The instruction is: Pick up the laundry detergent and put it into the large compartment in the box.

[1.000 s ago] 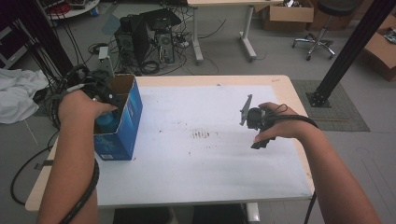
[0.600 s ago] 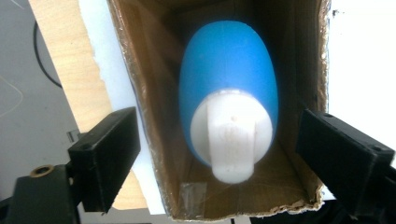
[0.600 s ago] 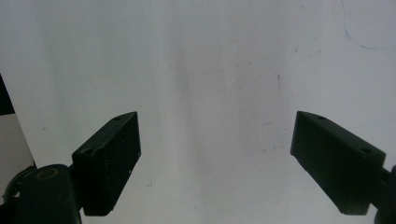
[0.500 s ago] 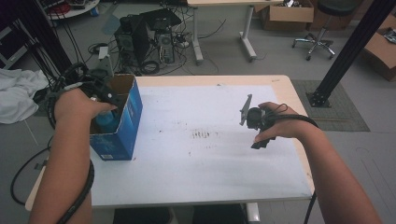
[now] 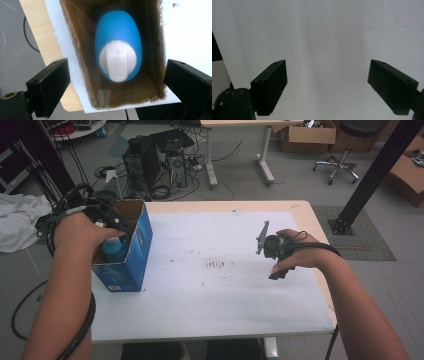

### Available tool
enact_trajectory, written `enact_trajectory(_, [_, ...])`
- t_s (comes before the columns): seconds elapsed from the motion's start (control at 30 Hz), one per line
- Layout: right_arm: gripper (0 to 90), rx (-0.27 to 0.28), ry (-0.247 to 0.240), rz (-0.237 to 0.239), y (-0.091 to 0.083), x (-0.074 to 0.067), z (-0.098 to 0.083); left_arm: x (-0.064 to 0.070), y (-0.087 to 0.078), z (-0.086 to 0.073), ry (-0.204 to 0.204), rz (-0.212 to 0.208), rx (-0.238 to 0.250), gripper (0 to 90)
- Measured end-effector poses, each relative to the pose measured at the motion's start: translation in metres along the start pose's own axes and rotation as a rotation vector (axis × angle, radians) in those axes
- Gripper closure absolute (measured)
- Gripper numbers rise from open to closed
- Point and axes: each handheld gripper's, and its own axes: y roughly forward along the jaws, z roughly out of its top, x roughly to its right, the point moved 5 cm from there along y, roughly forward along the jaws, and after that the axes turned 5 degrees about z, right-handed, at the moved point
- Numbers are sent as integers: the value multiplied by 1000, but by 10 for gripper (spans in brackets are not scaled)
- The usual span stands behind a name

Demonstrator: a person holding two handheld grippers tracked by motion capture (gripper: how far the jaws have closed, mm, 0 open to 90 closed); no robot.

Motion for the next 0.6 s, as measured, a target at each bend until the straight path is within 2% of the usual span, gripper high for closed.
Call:
enact_trajectory(0.27, [162, 3, 2, -2, -4, -1, 0, -2, -6, -3, 10, -11, 1, 29])
enact_trajectory(0.4, [162, -1, 2, 1, -5, -1, 0, 1, -10, -5, 34, -10, -2, 2])
enact_trajectory(0.57, [162, -8, -3, 4, -5, -1, 1, 11, -23, -3, 101, 3, 33, 1])
enact_trajectory(0.6, [162, -7, -4, 4, -5, -1, 1, 15, -29, -3, 125, 3, 42, 1])
